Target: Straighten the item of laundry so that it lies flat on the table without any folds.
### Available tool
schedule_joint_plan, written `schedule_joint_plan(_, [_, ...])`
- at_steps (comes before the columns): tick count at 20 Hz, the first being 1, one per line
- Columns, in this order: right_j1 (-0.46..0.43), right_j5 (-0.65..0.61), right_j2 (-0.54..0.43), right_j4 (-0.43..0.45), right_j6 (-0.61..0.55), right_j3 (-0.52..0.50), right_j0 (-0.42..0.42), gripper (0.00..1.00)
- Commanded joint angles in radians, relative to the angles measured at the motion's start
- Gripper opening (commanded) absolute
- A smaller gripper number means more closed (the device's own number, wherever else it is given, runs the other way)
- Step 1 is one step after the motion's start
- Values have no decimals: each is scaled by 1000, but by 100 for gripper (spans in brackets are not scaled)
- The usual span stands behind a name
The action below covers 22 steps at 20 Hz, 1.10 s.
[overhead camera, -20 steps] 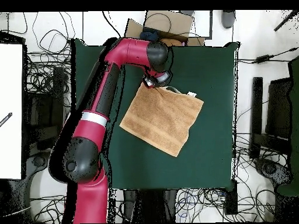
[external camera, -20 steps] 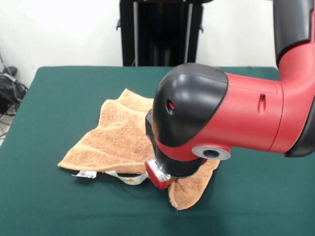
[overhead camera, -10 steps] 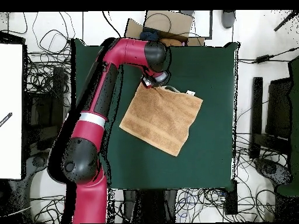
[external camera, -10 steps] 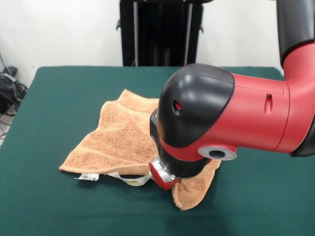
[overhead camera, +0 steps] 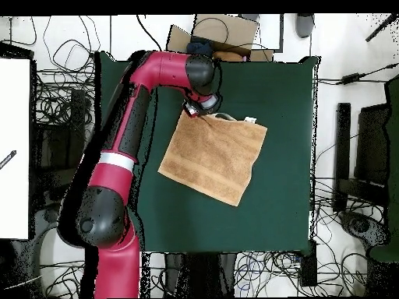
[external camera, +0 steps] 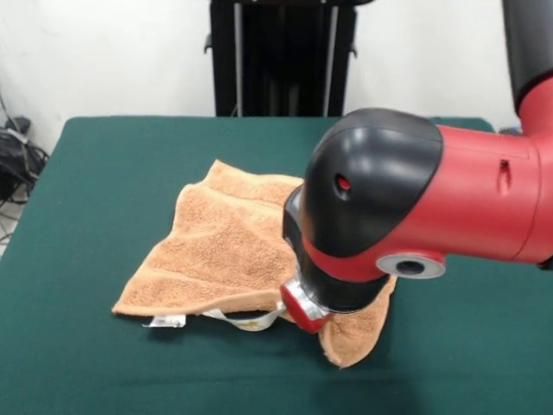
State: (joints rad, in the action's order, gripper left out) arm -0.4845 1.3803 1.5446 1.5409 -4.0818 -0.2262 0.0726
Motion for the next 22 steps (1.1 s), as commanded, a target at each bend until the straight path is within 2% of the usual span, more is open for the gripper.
schedule_joint_plan(1, [37, 24, 19, -22, -134, 76, 33, 0])
schedule_joint_plan(22, [36, 8, 39, -10, -171, 94, 46, 0])
